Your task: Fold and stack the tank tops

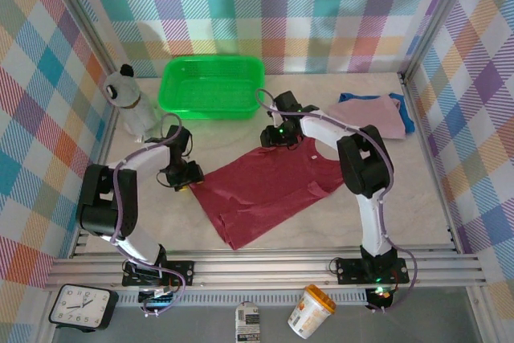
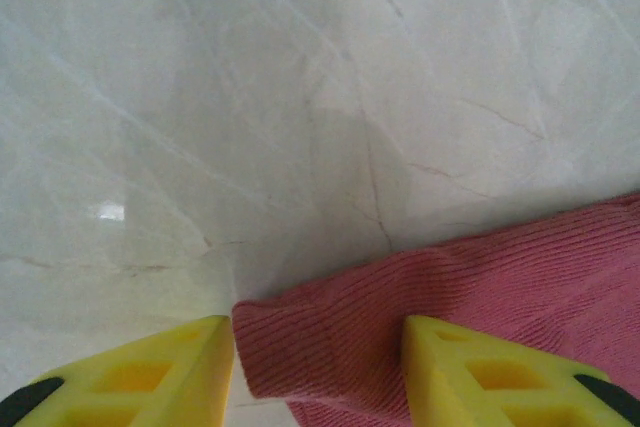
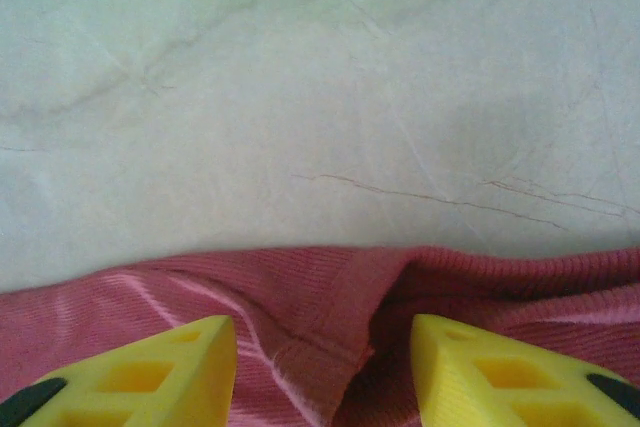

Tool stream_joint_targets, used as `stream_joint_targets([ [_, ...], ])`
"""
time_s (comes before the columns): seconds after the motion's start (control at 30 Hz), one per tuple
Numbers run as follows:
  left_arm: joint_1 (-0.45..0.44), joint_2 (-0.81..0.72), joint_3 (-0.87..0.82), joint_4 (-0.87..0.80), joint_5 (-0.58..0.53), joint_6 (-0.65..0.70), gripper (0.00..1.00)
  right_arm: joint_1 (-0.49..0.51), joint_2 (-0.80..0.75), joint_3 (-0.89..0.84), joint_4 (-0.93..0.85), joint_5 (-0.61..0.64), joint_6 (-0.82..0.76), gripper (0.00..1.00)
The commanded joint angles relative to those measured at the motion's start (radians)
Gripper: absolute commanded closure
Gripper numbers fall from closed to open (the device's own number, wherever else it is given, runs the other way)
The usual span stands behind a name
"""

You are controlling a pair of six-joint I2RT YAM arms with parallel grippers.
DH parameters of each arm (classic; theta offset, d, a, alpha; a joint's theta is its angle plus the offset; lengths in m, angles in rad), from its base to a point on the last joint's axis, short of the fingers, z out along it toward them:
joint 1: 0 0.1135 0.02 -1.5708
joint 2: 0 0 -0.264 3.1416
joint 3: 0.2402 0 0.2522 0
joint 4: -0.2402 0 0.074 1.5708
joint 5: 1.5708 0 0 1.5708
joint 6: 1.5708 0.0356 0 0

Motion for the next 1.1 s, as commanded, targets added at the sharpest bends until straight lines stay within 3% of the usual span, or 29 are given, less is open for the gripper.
stream_joint_targets([
  [0.0,0.014,0.024,0.041,0.003,0.011,0.043,0.54,0.003,0.033,0.046,-0.029,0.008,-0.022,0.53],
  [0.23,0.019,0.056,0.066,0.004,0.015,0.07,0.59,0.002,0.051,0.062,-0.03,0.007,-0.019,0.72],
  [0.37,0.021,0.075,0.084,-0.013,0.014,0.09,0.69,0.003,0.049,0.073,-0.032,0.005,-0.014,0.84],
  [0.57,0.02,0.064,0.13,-0.078,-0.028,0.128,0.88,-0.002,0.01,0.07,-0.043,0.029,-0.03,0.89],
  [0.7,0.021,0.034,0.153,-0.131,-0.015,0.149,0.97,-0.017,-0.017,0.057,-0.032,-0.005,-0.017,0.98],
  [0.83,0.019,-0.014,0.153,-0.17,-0.002,0.167,1.0,-0.02,-0.035,0.054,-0.029,-0.026,-0.016,0.99],
  [1.07,-0.025,-0.133,0.114,-0.165,0.117,0.154,1.0,-0.039,-0.1,-0.019,0.015,-0.07,-0.006,1.0],
])
